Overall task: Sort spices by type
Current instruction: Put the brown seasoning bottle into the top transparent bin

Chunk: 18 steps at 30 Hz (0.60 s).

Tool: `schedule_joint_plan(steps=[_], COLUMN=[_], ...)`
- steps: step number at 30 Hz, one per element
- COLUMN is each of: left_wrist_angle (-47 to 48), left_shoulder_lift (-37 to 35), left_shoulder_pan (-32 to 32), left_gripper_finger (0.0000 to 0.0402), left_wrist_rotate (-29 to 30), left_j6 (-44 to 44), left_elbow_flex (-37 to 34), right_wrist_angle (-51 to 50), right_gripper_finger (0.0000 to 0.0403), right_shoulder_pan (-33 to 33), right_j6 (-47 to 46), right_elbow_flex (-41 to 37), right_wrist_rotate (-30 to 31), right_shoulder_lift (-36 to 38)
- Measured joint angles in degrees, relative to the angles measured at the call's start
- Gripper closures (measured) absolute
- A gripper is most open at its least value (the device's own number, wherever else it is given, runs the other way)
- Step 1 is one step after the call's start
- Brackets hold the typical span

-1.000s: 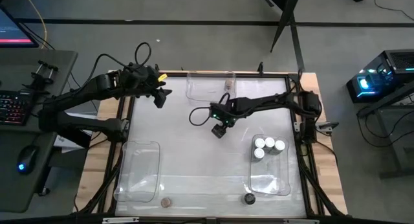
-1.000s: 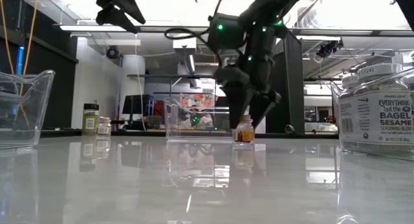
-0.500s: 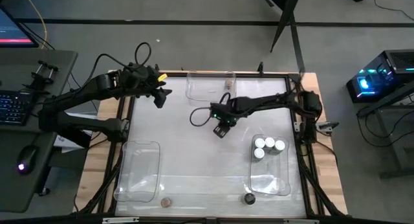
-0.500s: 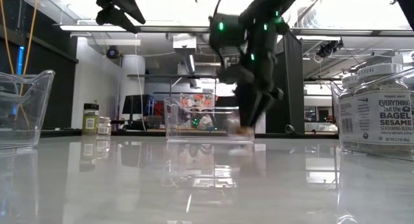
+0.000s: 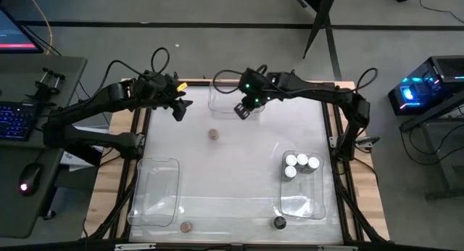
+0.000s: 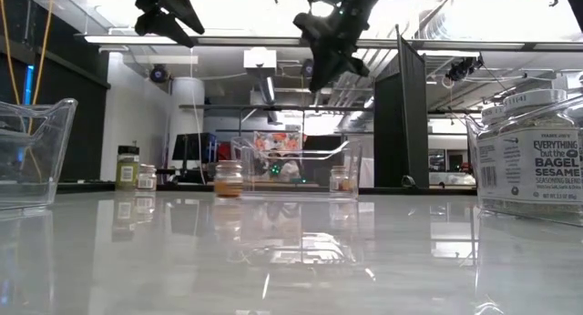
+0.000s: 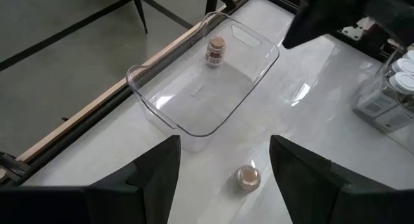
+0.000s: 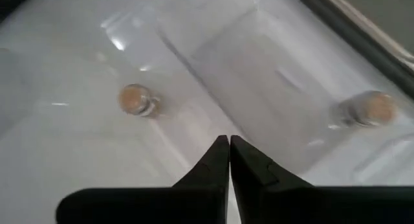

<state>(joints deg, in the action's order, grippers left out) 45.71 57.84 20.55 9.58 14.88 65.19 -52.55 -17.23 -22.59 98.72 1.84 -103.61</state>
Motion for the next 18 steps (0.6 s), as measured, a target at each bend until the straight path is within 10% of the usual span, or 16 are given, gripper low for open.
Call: schedule_joint_plan(steps=[9, 18], left_wrist_angle=[0.7, 0.6], left_shoulder_lift=[0.7, 11.3], left_shoulder_pan=[-0.2, -4.6], left_gripper_finger=[0.0177, 0.0177], left_wrist_rotate=[-2.3, -6.8], left_j6=[1.1, -4.8], left_elbow_flex=[0.0, 0.0], right_wrist_angle=[4.8, -14.4], right_gripper_finger=[0.0289, 0.0196], right_shoulder_pan=[1.2, 1.5], right_j6=[0.9, 4.7], right_elbow_flex=[-3.4, -3.5], right_wrist_rotate=[-1.8, 6.3], right_shoulder_lift=[0.0, 2.8])
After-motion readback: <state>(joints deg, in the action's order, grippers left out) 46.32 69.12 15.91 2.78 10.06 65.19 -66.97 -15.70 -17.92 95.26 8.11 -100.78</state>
